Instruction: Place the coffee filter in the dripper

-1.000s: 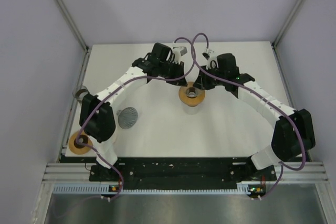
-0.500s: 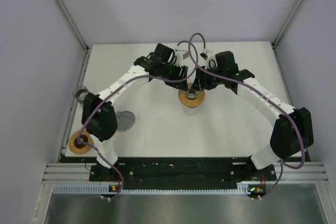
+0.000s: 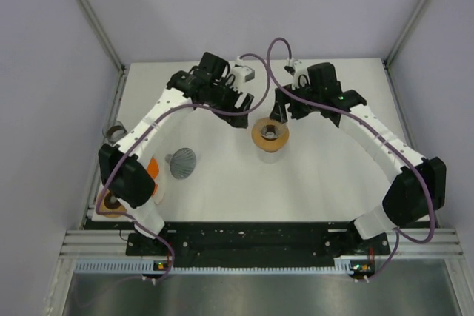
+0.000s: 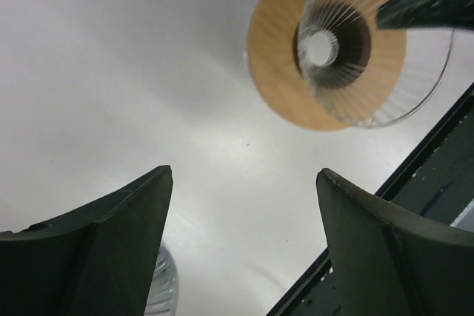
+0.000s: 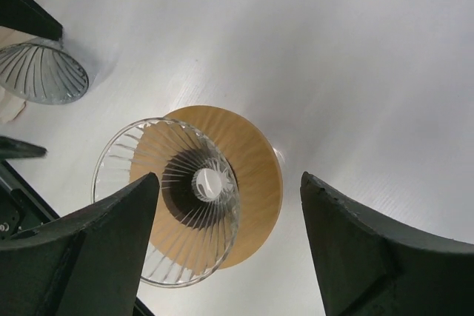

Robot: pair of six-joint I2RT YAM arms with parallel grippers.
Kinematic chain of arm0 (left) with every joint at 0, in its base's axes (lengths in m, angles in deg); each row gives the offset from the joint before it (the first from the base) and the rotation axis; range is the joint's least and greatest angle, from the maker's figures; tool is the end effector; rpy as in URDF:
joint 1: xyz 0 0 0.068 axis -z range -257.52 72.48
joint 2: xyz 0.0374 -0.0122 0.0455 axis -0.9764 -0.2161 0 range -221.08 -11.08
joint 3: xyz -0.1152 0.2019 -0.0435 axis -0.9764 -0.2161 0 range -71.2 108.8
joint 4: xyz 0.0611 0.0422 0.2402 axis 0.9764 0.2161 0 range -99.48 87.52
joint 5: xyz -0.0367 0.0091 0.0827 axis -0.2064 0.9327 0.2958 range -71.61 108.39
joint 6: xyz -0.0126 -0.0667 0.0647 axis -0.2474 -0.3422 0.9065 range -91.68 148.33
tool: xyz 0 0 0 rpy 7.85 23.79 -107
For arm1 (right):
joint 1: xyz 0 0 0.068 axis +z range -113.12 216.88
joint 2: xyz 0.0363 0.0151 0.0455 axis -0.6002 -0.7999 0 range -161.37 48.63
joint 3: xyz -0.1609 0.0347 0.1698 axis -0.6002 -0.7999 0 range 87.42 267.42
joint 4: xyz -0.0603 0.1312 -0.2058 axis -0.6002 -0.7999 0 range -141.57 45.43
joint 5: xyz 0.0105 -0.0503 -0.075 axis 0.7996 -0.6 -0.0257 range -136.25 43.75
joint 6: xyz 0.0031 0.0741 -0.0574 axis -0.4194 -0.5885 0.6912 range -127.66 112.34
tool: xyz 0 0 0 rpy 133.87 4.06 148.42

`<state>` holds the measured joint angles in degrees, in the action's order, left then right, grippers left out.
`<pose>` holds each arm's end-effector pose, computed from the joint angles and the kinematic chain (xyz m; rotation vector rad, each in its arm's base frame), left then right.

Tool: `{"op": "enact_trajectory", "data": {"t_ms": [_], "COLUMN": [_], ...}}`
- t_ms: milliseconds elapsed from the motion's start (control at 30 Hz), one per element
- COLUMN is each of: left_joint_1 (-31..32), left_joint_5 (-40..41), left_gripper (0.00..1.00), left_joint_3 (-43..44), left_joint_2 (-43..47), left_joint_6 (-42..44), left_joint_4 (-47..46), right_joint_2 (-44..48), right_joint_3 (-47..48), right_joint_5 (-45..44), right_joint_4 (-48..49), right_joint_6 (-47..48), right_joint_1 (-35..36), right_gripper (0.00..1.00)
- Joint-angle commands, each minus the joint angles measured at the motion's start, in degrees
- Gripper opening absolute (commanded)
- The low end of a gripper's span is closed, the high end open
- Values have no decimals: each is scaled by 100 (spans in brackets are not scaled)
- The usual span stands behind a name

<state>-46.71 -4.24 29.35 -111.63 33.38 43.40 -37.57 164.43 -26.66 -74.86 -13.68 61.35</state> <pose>0.3161 -0.2265 0.2747 0.9348 2.3403 -0.6787 0.3200 0.1767 0.2634 -0.5516 2.2320 0.6660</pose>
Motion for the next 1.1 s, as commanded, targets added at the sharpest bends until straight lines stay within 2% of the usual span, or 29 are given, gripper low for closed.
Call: {"op": "enact_trajectory", "data": {"t_ms": [0,233,333,467,567,667,767,933,1067], "left_joint_1": [-495,-1910,-2394,-2817,-2843,-2826,-2668,-2176,-2018], "left_joint_5": [567,768,1321,2479,3115,3221,3326,4845,5022], "left_gripper": [84,85,85,86,86,86,91,91,88], "left_joint_3": [-193,-1036,-1695,-2547,-3171,-3542,-3884,-4903,-5300], "left_joint_2": [738,1625,2056,2584,2707,2620,2444,2689,2979], "left_joint_6": [724,1093,1243,1331,1296,1182,1102,1462,1524], "left_joint_4": [784,1224,1242,1111,909,864,777,-84,-690], "right_joint_2": [366,419,507,691,744,814,955,1183,1245], "right_joint_3": [332,358,210,-124,-230,-222,-231,-301,-327], "right_joint_5": [-114,26,158,19,-227,-289,-281,-272,-202], "right_joint_4": [-127,-241,-224,-206,-189,-206,-189,-145,-101], "right_joint_6": [198,172,163,250,216,180,172,189,215], "right_joint_1": [-21,-30,-30,-21,-21,-30,-21,-39,-39], "right_gripper": [77,78,80,81,82,82,83,83,83]}}
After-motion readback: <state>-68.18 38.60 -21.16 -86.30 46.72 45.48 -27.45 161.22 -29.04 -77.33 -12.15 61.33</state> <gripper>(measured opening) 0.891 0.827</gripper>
